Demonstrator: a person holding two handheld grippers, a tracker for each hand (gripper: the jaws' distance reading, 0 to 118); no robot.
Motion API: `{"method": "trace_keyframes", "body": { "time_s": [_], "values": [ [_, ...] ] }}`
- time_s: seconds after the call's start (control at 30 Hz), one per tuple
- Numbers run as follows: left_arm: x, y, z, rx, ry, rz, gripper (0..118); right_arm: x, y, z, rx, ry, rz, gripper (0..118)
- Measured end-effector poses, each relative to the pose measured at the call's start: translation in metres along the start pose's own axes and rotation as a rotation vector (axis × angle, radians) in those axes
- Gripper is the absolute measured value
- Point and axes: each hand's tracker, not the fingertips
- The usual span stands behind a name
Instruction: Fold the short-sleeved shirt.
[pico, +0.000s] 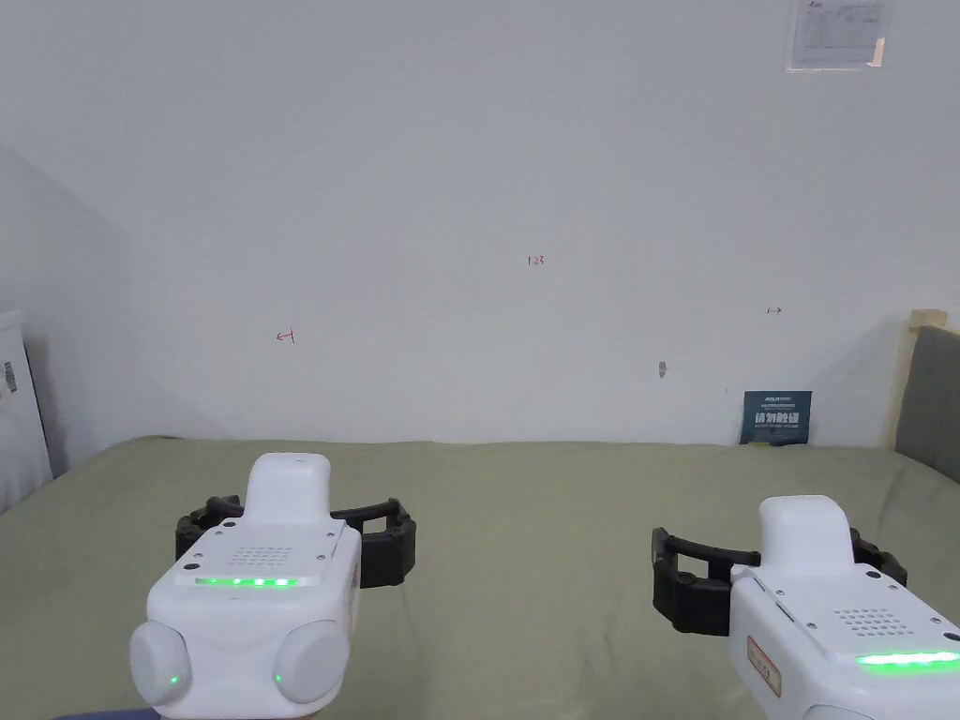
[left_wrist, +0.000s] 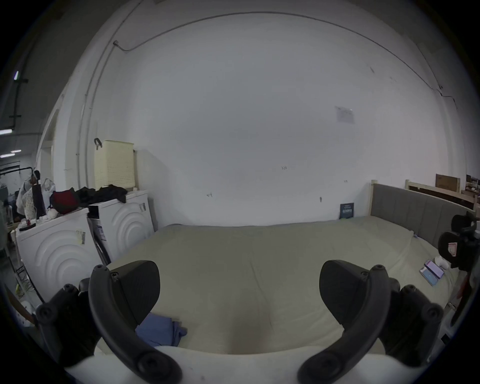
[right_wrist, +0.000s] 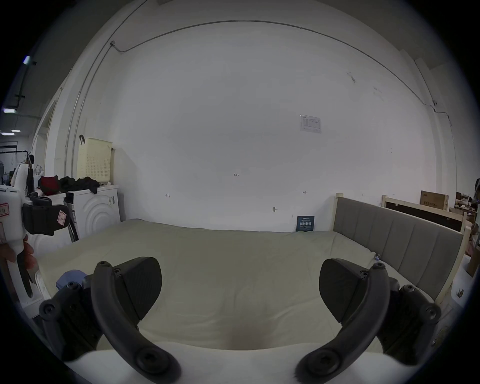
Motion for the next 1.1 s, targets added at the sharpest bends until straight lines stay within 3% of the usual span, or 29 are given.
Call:
{"method": "trace_keyframes", "body": {
  "time_s": [0.07, 0.37, 0.57, 0.9, 0.97, 1.1],
  "values": [
    [-0.003, -0.001, 0.004, 0.028, -0.096, 0.038, 118, 0.0, 0.001, 0.003, -0.005, -0.005, 0.001, 118],
    [0.002, 0.006, 0.006, -0.026, -0.139, -0.011, 118, 0.002, -0.001, -0.006, -0.032, 0.003, -0.025, 118],
    [0.005, 0.016, 0.024, -0.049, -0.2, 0.063, 118, 0.002, 0.003, -0.003, -0.029, 0.007, -0.024, 118],
    [0.001, 0.014, 0.015, -0.011, -0.136, 0.003, 118, 0.0, 0.008, 0.001, -0.027, 0.012, -0.02, 118],
    [0.007, 0.016, 0.014, -0.066, -0.068, -0.05, 118, 0.0, 0.007, -0.001, -0.028, 0.023, -0.03, 118],
    [0.001, 0.014, 0.013, 0.017, -0.045, 0.037, 118, -0.002, 0.008, -0.001, -0.033, 0.032, -0.033, 118]
  ]
}}
